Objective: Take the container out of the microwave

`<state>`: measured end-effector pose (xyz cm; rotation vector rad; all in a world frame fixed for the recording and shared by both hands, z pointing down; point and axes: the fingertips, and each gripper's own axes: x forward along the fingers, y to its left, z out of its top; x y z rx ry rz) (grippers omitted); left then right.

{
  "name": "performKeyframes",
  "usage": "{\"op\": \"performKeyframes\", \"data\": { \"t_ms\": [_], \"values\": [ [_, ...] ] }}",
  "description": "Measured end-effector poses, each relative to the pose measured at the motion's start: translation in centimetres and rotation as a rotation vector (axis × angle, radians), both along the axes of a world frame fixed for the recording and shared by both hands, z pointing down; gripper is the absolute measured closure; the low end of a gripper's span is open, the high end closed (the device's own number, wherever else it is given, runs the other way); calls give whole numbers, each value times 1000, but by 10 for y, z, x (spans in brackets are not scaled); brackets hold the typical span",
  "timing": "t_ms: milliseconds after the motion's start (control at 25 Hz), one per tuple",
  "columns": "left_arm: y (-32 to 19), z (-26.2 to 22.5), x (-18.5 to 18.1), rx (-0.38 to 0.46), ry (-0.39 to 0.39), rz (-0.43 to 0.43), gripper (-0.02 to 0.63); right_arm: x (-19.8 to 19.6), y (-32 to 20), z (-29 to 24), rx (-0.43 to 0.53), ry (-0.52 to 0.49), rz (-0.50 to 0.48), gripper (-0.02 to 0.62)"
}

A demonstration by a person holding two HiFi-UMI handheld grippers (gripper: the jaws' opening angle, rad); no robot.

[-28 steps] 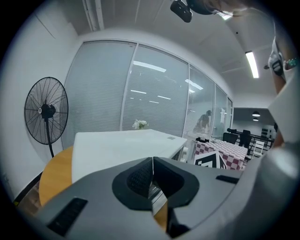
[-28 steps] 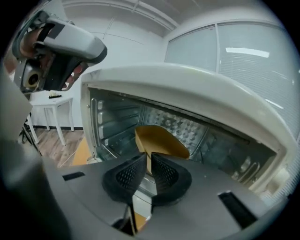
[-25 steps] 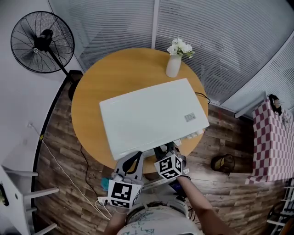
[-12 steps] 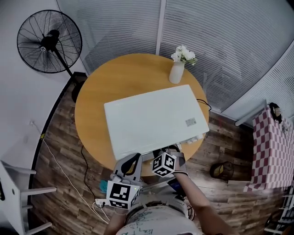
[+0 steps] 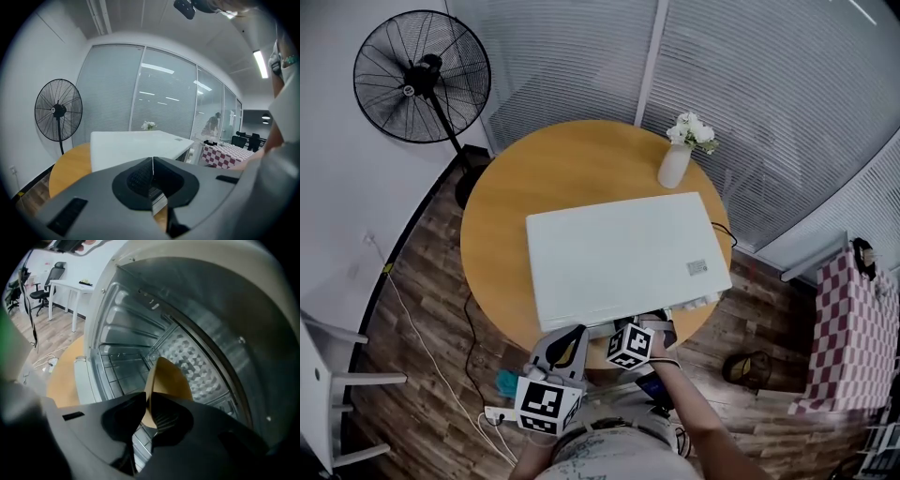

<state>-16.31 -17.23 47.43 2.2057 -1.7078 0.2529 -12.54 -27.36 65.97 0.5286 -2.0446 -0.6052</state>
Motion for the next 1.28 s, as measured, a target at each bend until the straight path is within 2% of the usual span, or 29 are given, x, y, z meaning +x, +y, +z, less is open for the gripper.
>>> {"op": "performKeyframes", "data": {
  "t_ms": [120,280,1280],
  "values": [
    [-1,2,1,-4,5,7,591,1,1,2,-27,-2,-4,584],
    [-2,3,1,-9,4,16,591,4,5,2,-28,24,-23,584],
    [4,10,-8,-27,-9,21,591,18,45,-19,-151,-22,-58,586]
  ]
}}
